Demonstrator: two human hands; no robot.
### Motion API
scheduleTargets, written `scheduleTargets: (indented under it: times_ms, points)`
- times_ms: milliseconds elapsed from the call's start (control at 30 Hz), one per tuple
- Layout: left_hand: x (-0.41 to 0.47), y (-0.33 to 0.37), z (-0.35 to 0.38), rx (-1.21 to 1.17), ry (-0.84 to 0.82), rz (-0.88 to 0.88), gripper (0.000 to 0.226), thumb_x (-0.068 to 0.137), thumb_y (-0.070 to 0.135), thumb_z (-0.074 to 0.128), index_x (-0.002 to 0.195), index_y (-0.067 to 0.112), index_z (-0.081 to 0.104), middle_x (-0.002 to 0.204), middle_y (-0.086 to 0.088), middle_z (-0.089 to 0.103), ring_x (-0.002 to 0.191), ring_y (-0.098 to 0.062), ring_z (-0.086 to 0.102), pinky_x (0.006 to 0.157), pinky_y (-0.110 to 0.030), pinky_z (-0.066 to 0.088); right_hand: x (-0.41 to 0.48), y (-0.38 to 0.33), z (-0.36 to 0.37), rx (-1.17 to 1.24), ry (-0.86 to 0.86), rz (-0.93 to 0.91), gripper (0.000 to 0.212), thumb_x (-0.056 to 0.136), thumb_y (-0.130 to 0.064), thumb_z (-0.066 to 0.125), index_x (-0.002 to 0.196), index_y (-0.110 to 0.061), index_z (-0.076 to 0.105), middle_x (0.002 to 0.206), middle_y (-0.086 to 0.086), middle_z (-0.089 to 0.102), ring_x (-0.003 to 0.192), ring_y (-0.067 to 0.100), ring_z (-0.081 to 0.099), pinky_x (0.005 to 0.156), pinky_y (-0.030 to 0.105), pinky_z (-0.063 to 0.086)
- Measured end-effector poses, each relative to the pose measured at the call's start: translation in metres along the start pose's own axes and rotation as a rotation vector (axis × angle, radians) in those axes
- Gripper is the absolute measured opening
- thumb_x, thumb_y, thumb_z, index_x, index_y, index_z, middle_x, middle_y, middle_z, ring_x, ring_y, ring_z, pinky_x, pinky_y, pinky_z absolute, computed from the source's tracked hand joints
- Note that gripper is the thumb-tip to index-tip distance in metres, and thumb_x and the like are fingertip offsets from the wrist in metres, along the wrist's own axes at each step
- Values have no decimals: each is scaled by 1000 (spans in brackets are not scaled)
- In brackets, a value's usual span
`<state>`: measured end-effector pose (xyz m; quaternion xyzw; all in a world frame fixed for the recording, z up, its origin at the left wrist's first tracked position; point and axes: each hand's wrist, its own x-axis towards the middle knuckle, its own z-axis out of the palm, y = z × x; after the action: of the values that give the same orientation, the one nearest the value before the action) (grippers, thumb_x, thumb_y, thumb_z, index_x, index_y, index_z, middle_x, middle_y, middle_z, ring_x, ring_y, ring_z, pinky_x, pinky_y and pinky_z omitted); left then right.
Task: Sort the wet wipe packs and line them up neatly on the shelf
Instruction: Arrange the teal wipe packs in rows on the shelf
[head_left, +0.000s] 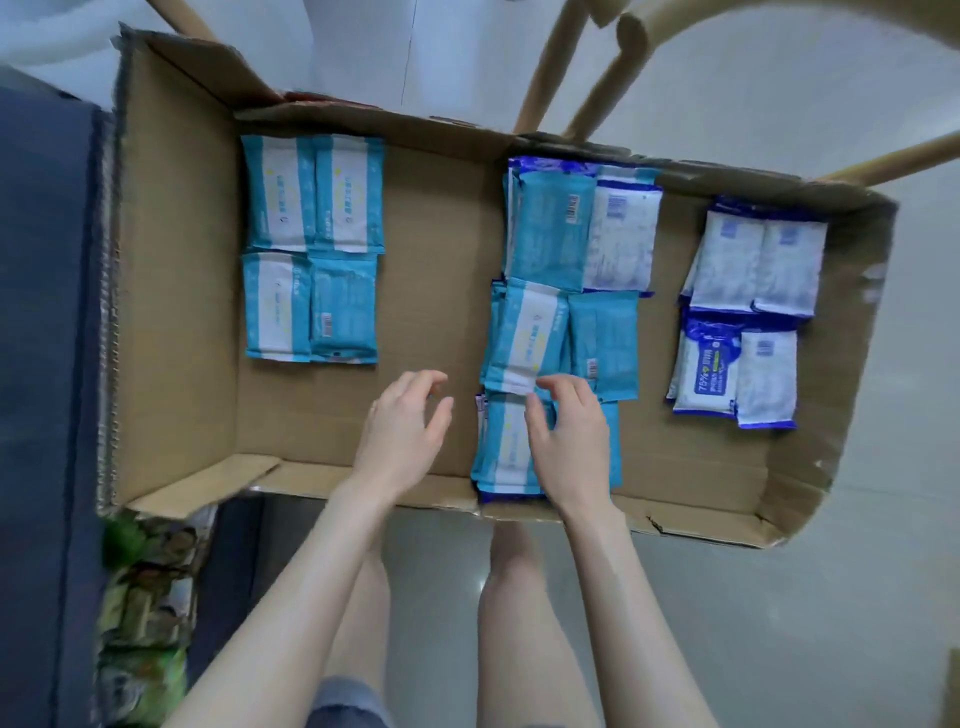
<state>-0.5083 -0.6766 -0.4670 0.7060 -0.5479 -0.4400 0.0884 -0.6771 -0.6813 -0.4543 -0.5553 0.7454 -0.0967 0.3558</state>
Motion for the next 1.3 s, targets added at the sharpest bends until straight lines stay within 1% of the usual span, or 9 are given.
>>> scheduleTargets:
  times_ms: [100,233,433,633,800,1000,1133,1200,1300]
  points:
    - [-23,21,51,-73,14,-98,22,92,14,57,112,6,62,107,-7,62,102,-24,58,90,-33,43,-13,46,-17,-31,-68,27,20,94,-16,53,111,-5,60,114,7,60,108,25,52,86,30,37]
    - [-43,34,98,-138,50,-246,27,91,11,57,118,5,59,115,-10,59,107,-24,56,87,-21,35,-27,87,-26,-48,-178,36,23,96,-17,51,113,-5,60,118,6,58,112,24,50,83,27,35]
    - [-45,34,133,-181,131,-419,48,88,18,63,131,5,46,130,-11,46,120,-27,45,102,-35,36,-27,119,-18,-17,-179,106,29,93,-19,57,118,-5,57,121,10,52,113,26,46,87,24,32]
    - [-26,28,156,-137,178,-468,67,84,37,68,136,8,37,132,-8,40,122,-24,37,96,-30,31,-19,134,0,-3,-29,183,56,85,-24,69,129,-1,43,126,15,43,113,29,39,95,29,28]
    - [-21,18,163,-105,244,-467,61,79,36,73,126,9,45,126,-9,43,117,-25,39,93,-33,34,-18,140,9,73,-14,247,76,78,-31,76,136,-1,36,133,14,39,123,27,34,102,28,25]
    - [-30,13,158,-185,292,-465,47,76,26,77,106,8,45,114,-9,50,103,-26,51,83,-35,41,-16,138,9,88,37,266,62,74,-28,80,118,-4,44,121,9,44,114,23,39,96,28,33]
    - [-39,9,153,-335,238,-491,40,79,19,75,103,13,43,104,-1,58,88,-17,53,63,-19,34,-19,139,7,142,29,283,49,79,-27,74,110,-2,46,114,10,46,108,26,41,93,31,33]
    - [-40,6,152,-350,224,-475,36,81,18,73,105,10,48,105,-2,60,91,-16,54,65,-18,35,-21,141,5,165,31,276,44,81,-27,72,107,-3,47,111,9,45,106,25,40,93,31,33]
    - [-39,6,154,-346,229,-450,28,82,17,71,99,13,49,107,-6,61,96,-20,56,73,-26,39,-23,139,4,174,35,242,38,82,-25,72,102,-3,48,104,3,42,99,21,39,88,30,34]
